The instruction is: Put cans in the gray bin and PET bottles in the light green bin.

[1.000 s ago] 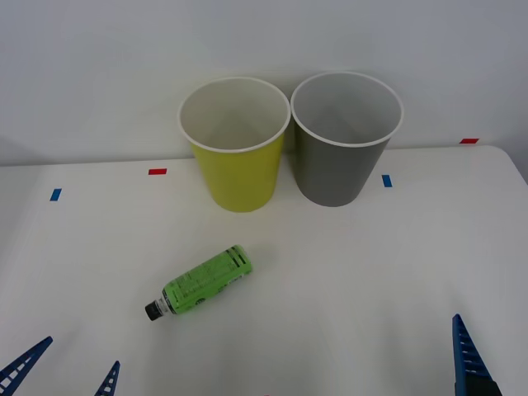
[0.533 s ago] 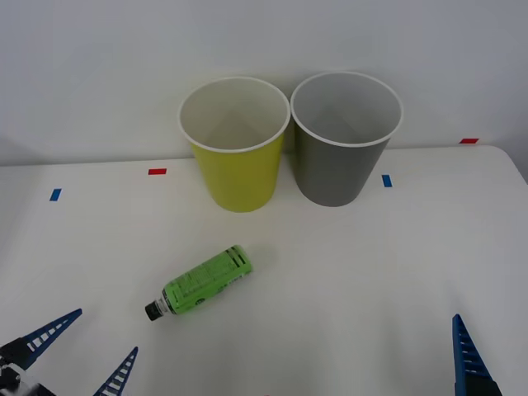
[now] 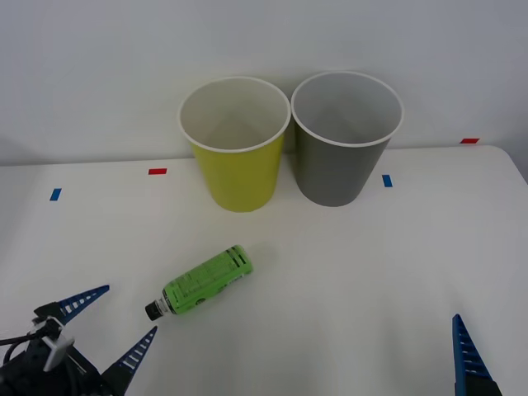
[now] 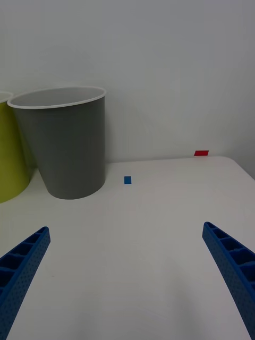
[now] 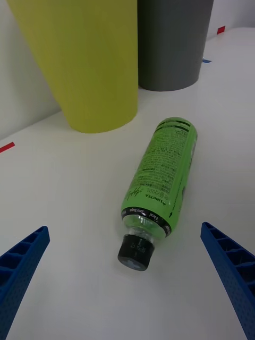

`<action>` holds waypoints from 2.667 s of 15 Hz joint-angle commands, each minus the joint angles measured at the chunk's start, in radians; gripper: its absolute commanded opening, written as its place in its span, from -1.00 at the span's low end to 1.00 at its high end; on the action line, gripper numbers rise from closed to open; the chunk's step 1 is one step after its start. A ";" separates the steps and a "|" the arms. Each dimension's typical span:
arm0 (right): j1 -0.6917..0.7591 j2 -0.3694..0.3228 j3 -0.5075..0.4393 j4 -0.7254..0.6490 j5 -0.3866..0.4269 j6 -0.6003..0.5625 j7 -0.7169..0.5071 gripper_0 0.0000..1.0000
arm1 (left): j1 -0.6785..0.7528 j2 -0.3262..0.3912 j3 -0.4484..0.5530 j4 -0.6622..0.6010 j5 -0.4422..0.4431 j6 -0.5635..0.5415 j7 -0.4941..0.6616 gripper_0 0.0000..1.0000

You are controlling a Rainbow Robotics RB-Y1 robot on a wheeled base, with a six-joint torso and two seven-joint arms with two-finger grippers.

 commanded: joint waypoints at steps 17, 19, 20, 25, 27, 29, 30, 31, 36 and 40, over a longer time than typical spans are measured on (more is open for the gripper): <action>0.000 0.000 0.000 0.000 0.000 0.000 0.000 1.00 | -0.365 0.077 0.035 -0.404 0.197 1.040 -0.086 0.96; 0.000 0.000 0.000 0.000 0.000 0.000 0.000 1.00 | -0.400 0.035 0.035 -0.404 0.243 1.093 -0.089 0.96; 0.000 0.000 0.000 0.000 0.000 0.000 0.000 1.00 | -0.416 0.018 0.033 -0.404 0.267 1.133 -0.094 0.96; 0.000 0.000 0.000 0.000 0.000 0.000 0.000 1.00 | -0.578 -0.046 -0.025 -0.402 0.277 1.366 -0.092 0.95; 0.000 0.000 0.000 0.000 0.000 0.000 0.000 1.00 | -0.637 -0.063 -0.049 -0.401 0.277 1.422 -0.022 0.96; 0.000 0.000 0.000 0.000 0.000 0.000 0.000 1.00 | -0.683 -0.083 -0.082 -0.401 0.272 1.472 -0.008 0.95; 0.000 0.000 0.000 0.000 0.000 0.000 0.000 1.00 | -0.686 -0.092 -0.082 -0.395 0.272 1.475 -0.006 0.94; 0.000 0.000 0.000 0.000 0.000 0.000 0.000 1.00 | -0.692 -0.097 -0.085 -0.385 0.272 1.475 -0.009 0.87; 0.000 0.000 0.000 0.000 0.000 0.000 0.000 1.00 | -0.807 -0.072 -0.215 -0.301 0.243 1.415 0.015 0.85; 0.000 0.000 0.000 0.000 0.000 0.000 0.000 1.00 | -0.900 -0.075 -0.298 -0.255 0.243 1.414 0.043 1.00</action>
